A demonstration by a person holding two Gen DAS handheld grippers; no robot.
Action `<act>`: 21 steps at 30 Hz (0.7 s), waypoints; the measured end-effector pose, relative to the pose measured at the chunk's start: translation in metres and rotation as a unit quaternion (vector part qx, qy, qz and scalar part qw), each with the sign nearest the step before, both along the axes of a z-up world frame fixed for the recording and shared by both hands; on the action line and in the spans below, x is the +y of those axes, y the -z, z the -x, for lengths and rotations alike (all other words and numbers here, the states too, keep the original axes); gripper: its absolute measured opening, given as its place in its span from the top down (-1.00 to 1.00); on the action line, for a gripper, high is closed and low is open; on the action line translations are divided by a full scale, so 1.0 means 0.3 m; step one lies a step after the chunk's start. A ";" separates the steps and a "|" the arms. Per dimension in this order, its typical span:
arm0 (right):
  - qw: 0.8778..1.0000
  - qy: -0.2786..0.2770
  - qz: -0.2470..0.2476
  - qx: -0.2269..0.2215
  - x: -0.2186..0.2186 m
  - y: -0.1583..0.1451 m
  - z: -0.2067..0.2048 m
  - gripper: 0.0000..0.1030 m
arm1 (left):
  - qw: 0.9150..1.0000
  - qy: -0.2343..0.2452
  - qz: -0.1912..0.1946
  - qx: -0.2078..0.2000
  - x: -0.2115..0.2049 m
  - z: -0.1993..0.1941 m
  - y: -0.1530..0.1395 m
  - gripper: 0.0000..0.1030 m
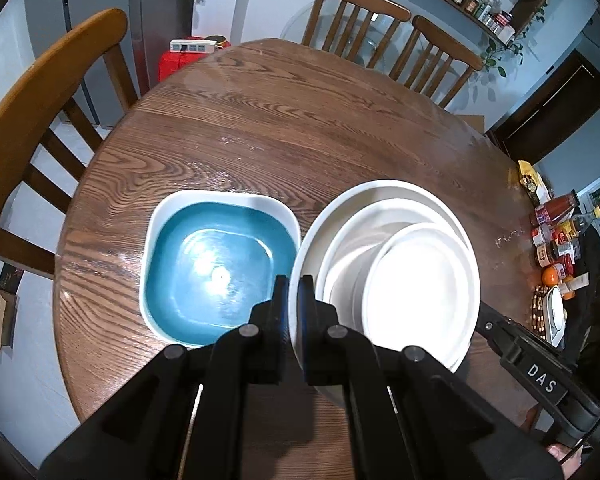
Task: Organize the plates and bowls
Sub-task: 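Lift the nested bowl stack with both grippers over the teal dish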
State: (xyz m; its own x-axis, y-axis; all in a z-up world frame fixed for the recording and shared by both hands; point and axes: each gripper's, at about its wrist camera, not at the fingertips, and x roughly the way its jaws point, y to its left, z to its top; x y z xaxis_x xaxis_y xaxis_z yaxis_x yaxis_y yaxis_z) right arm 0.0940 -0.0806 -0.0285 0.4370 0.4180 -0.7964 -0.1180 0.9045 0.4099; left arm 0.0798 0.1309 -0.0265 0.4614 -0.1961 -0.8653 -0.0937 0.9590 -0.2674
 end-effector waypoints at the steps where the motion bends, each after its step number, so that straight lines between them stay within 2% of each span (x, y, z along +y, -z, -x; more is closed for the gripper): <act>1: 1.000 -0.001 0.000 0.000 0.008 0.000 0.000 0.82 | 1.000 -0.001 0.000 -0.001 0.011 0.001 0.000 1.00; 21: 0.999 -0.037 -0.005 0.018 0.231 0.058 -0.040 0.82 | 0.999 -0.032 -0.015 0.017 0.230 0.000 0.043 1.00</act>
State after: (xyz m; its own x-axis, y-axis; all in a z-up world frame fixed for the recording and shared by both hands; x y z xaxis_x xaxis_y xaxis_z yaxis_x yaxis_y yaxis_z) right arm 0.1059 -0.0114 -0.0460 0.3753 0.4560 -0.8070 -0.1699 0.8897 0.4238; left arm 0.0798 0.1998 -0.0394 0.4427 -0.1413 -0.8855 -0.1643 0.9580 -0.2350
